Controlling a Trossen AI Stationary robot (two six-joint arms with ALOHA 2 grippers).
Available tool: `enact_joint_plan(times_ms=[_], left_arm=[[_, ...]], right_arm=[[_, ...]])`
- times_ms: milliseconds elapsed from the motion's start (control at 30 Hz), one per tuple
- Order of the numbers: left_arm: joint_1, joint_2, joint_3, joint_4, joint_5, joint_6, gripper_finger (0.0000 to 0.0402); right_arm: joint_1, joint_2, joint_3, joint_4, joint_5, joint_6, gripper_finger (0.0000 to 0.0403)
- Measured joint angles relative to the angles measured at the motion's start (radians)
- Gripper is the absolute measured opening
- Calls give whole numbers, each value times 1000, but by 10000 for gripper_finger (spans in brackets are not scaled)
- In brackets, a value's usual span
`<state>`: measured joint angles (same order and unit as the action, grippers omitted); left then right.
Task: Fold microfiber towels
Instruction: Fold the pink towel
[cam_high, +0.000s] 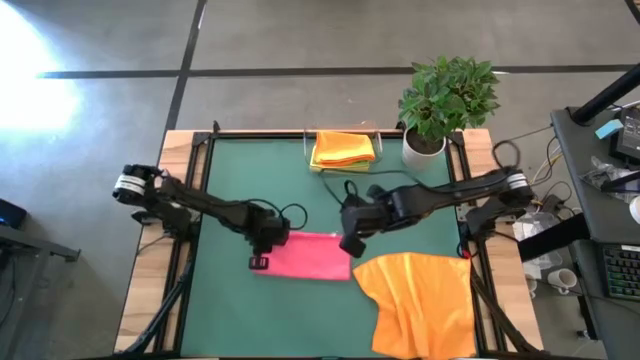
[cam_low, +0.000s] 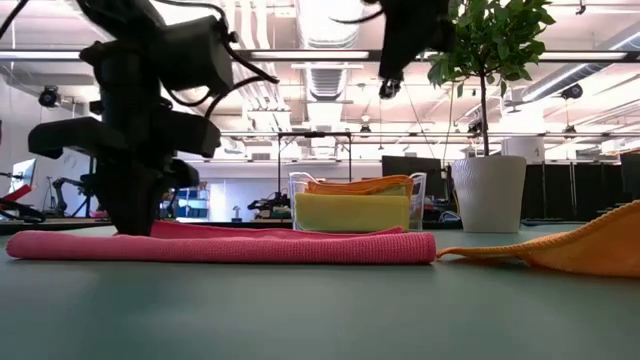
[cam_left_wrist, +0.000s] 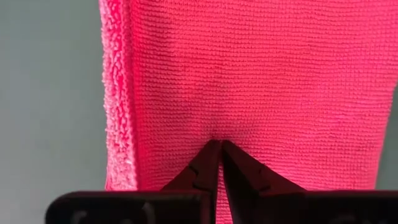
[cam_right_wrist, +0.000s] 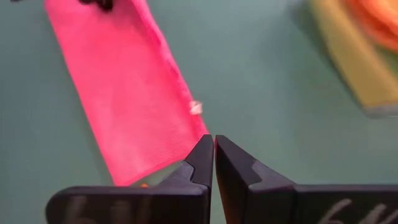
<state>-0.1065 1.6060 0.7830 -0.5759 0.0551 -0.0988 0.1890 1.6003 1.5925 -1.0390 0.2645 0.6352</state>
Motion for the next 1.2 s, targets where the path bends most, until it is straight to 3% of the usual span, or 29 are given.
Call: enact_joint_plan(times_ms=[100,267,567,667,833,967,1200], left_arm=[[36,4,4,-3,12,60,8],[114,4,4,0,-74,221,8],[278,9,12,97,-388,590,8],[328,12,21,136,-426,603,8],[363,-8,50,120,-510,501,8],[352,-67,78,82,-480,392,9],[330,-159,104,157,-177,116,9]], right_arm=[[-1,-47,0,-25,50,-3,8],[-7,-112,0,-67,152,-7,9],[-65,-179,0,-102,245,-69,9],[-90,-185,0,-127,261,-96,9],[-126,-187,0,-153,262,-145,9],[-149,-187,0,-161,262,-173,9],[-159,-186,0,-160,261,-164,9]])
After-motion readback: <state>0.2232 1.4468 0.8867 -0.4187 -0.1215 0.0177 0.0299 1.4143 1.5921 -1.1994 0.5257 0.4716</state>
